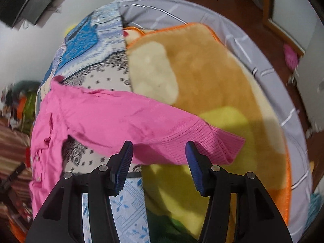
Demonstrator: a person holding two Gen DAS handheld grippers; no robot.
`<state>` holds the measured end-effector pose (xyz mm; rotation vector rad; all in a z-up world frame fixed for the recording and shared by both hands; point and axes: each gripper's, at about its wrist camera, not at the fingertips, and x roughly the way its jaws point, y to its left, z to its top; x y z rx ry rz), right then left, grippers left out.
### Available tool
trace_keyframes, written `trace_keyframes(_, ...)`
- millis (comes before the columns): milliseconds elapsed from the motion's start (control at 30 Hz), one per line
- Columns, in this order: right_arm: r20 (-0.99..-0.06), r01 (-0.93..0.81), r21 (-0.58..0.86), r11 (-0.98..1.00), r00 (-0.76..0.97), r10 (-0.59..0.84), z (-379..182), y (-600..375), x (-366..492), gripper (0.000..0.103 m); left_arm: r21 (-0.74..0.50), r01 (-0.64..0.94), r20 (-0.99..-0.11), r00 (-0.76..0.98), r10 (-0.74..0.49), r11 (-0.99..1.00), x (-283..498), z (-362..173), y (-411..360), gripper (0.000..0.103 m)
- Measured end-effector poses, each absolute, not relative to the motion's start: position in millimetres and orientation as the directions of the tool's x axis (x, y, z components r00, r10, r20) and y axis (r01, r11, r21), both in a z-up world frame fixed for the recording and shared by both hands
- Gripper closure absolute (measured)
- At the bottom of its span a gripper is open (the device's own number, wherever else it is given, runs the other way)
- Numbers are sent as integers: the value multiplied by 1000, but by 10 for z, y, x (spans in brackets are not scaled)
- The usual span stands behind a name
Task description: Fold small clothes
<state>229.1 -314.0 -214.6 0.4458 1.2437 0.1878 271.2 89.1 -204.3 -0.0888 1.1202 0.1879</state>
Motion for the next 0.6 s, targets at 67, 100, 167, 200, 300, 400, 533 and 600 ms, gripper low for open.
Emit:
trace_keyframes(67, -869, 119, 436, 892, 313, 383, -2209, -3130, 2321, 53, 27, -192, -905, 412, 105, 981, 2728, -2097, 882, 5)
trace_keyframes(100, -868, 127, 442, 888, 310, 388, -2243, -3127, 2338, 53, 29, -189, -908, 406, 105, 982, 2737, -2127, 876, 5)
trace_keyframes(167, -865, 144, 454, 879, 309, 396, -2312, -3125, 2365, 53, 29, -181, -913, 396, 100, 983, 2751, -2175, 861, 5)
trace_keyframes(200, -862, 152, 461, 875, 312, 400, -2340, -3129, 2374, 53, 29, -177, -916, 390, 97, 984, 2759, -2199, 856, 5)
trace_keyframes(300, -853, 176, 481, 859, 322, 411, -2381, -3147, 2403, 53, 33, -170, -922, 376, 95, 985, 2778, -2263, 846, 5)
trace_keyframes(400, -847, 177, 488, 855, 331, 415, -2414, -3147, 2427, 51, 36, -167, -928, 361, 95, 985, 2777, -2339, 835, 5)
trace_keyframes(533, -854, 167, 463, 870, 347, 388, -2414, -3140, 2414, 61, 36, -163, -928, 360, 94, 986, 2766, -2377, 822, 5)
trace_keyframes(600, -865, 159, 434, 887, 350, 360, -2410, -3161, 2398, 74, 33, -163, -928, 360, 91, 986, 2756, -2366, 823, 5)
